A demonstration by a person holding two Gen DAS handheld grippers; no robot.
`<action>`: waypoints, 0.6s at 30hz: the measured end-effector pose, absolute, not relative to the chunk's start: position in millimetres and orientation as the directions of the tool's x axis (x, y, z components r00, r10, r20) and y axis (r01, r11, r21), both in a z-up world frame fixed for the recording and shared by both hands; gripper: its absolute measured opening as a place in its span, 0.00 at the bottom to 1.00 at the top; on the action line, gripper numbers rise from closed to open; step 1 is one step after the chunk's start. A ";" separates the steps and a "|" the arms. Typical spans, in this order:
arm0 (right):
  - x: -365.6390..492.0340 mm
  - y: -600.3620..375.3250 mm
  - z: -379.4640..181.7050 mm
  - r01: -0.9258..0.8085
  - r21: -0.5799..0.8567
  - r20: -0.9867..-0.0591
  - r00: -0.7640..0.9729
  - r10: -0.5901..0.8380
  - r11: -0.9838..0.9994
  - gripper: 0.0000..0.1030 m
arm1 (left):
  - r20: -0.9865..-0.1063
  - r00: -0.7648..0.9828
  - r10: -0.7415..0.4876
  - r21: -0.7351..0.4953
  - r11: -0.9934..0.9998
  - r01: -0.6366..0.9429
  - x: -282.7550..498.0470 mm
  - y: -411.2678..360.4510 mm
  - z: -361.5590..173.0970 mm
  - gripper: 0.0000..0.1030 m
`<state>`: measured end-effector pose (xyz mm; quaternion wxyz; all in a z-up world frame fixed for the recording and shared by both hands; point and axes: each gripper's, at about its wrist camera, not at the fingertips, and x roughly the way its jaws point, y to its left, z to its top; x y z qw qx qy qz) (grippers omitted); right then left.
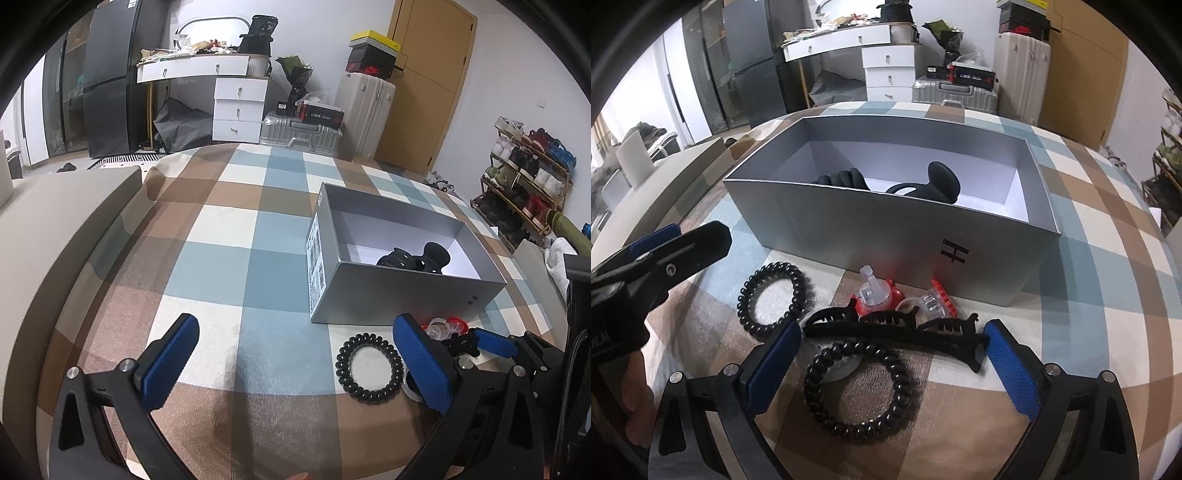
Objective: Organize jewelry
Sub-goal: 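Close the right tool on the long black toothed claw clip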
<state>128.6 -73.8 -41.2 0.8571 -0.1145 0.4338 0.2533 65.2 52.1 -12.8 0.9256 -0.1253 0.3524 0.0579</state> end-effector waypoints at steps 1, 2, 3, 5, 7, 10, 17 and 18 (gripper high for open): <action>128.4 -73.2 -40.9 -0.537 0.023 -0.800 0.496 0.337 0.843 0.93 | -0.666 0.746 0.019 -0.189 0.963 -0.194 65.3 51.6 -12.6 0.99; 128.1 -73.0 -40.4 -0.538 0.020 -0.799 0.498 0.337 0.843 0.93 | -0.666 0.746 0.020 -0.188 0.963 -0.193 65.4 51.7 -13.0 0.99; 127.1 -73.1 -40.3 -0.538 0.018 -0.798 0.500 0.337 0.843 0.93 | -0.668 0.744 0.019 -0.187 0.963 -0.193 65.8 51.9 -13.6 0.99; 125.2 -74.8 -39.9 -0.546 0.024 -0.794 0.498 0.348 0.838 0.93 | -0.673 0.739 0.019 -0.187 0.963 -0.195 66.5 52.6 -15.0 0.99; 122.3 -78.9 -37.5 -0.549 0.031 -0.784 0.505 0.361 0.835 0.93 | -0.672 0.740 0.020 -0.187 0.963 -0.196 66.1 52.8 -14.7 0.99; 118.7 -88.3 -31.6 -0.558 0.061 -0.770 0.501 0.394 0.828 0.93 | -0.672 0.740 0.020 -0.186 0.963 -0.195 65.6 52.8 -14.5 0.99; 113.5 -114.8 -19.9 -0.559 0.167 -0.743 0.471 0.477 0.812 0.93 | -0.678 0.735 0.011 -0.185 0.965 -0.185 65.2 50.9 -14.4 0.99; 111.9 -120.0 -17.2 -0.557 0.180 -0.729 0.477 0.490 0.811 0.93 | -0.678 0.735 0.007 -0.187 0.965 -0.182 65.2 50.8 -14.4 0.99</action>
